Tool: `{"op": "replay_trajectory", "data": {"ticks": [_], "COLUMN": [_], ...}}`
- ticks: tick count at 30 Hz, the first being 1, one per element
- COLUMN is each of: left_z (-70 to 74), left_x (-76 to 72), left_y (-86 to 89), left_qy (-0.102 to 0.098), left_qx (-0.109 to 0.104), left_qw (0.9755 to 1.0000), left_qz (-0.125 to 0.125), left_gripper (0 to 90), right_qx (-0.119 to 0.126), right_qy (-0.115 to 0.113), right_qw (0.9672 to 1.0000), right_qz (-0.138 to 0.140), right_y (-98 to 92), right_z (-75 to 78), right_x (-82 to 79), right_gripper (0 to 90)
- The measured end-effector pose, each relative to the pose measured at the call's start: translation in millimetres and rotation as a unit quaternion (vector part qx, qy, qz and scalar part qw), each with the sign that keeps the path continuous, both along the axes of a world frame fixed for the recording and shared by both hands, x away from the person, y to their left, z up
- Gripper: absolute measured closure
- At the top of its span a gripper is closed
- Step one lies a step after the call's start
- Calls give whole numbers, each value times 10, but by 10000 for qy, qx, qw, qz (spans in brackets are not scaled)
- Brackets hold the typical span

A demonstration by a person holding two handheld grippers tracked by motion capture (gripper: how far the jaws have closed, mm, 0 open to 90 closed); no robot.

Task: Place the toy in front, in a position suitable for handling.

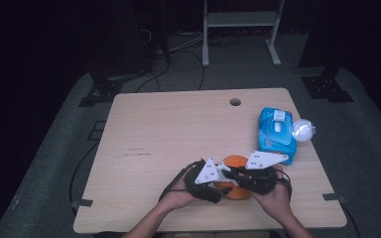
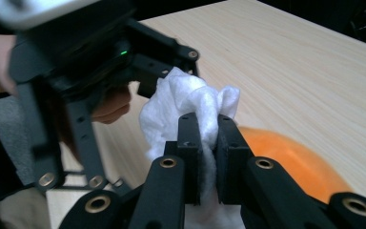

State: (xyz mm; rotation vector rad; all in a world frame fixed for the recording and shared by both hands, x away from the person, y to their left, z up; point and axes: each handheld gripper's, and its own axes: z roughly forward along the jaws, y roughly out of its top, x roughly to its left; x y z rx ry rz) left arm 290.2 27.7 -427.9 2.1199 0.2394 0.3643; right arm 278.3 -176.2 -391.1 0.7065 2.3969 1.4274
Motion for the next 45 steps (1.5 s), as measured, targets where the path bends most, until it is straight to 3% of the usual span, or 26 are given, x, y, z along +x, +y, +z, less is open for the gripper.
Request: {"op": "replay_trajectory", "data": {"ticks": [5, 8, 9, 11, 12, 16, 19, 22, 27, 31, 33, 35, 36, 40, 45], "left_z": [-33, -41, -43, -47, -51, -52, -15, -18, -55, -76, -71, -68, -65, -92, -117], "left_x": [26, 85, 130, 184, 201, 158, 73, 8, 35, 52, 78, 118, 127, 133, 143], "left_y": [27, 47, 67, 89, 96, 90, 31, -4, 49, 76, 90, 96, 92, 87, 141], "left_qy": [65, 539, 920, 1371, 1488, 1208, 731, 359, 347, 427, 631, 953, 1023, 1031, 746], "left_qx": [-44, -335, -607, -879, -928, -777, -472, -197, -118, -123, -223, -513, -565, -545, -318], "left_qw": [10000, 9980, 9939, 9865, 9843, 9894, 9962, 9991, 9993, 9989, 9976, 9941, 9931, 9932, 9966], "left_qz": [-50, -21, 16, 155, 195, 215, 30, -75, -121, -154, -166, -81, -58, 8, -144], "left_gripper": [267, 181, 152, 117, 132, 253, 284, 296, 305, 296, 256, 191, 171, 182, 273], "right_qx": [83, 134, 117, 117, 107, -4, -76, -277, -142, -57, -57, -167, -158, -122, -144], "right_qy": [32, 168, 177, 175, 188, 99, 88, -38, -7, 185, 222, 131, 144, 166, 206], "right_qw": [9992, 9987, 9987, 9990, 9991, 9998, 9999, 9996, 9995, 9983, 9983, 9984, 9986, 9990, 9989], "right_qz": [-380, -454, -461, -399, -368, -197, -4, 36, -300, -548, -531, -528, -490, -400, -394], "right_y": [-225, -327, -329, -314, -294, -159, -11, 69, -155, -365, -365, -306, -275, -177, -217], "right_z": [25, -26, -31, -37, -38, -15, -14, -18, 5, -41, -63, -62, -63, -89, -77], "right_x": [92, 133, 125, 106, 93, 42, -23, -51, 46, 111, 112, 90, 81, 59, 85], "right_gripper": [815, 816, 816, 816, 816, 815, 815, 816, 815, 815, 816, 816, 816, 815, 814]}}
